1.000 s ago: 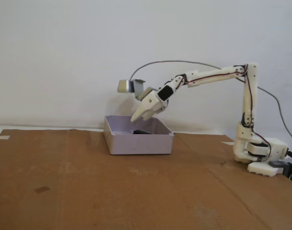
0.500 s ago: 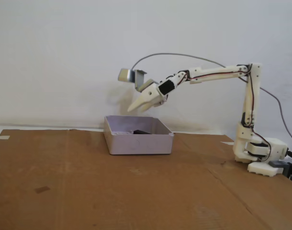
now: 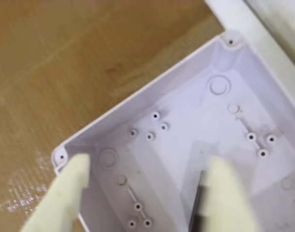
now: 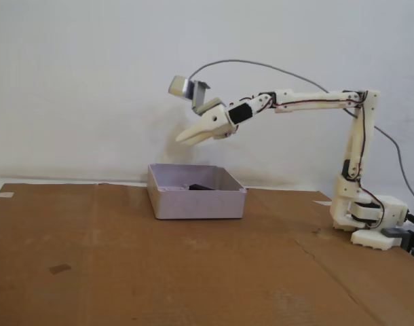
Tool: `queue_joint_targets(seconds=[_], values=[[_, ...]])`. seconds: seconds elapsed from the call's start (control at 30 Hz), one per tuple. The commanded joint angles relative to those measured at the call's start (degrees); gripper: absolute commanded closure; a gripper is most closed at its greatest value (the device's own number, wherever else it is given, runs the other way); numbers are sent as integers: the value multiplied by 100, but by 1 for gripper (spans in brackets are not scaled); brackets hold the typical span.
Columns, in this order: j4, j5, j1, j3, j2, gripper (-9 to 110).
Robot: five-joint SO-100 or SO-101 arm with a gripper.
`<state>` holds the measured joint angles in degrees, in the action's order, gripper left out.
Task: Grasp a block and put it in the box.
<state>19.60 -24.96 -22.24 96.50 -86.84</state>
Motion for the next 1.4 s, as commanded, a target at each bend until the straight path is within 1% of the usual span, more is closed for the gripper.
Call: queue_joint_targets(seconds=[0.0, 0.13, 0.27, 0.3, 0.53, 0.7, 0.8, 1.3, 1.37], values=[[-246, 62, 18, -563, -932, 88], [-246, 62, 26, -554, -1134, 91], [-237, 62, 35, -554, -1292, 101], [-237, 62, 35, -554, -1327, 102], [-237, 97, 193, -422, -1617, 101], [-229, 712, 606, 53, -2065, 101], [-229, 879, 844, 396, -2391, 101], [-229, 896, 1978, 1960, -3674, 101], [-229, 1169, 2039, 2153, -3867, 101]])
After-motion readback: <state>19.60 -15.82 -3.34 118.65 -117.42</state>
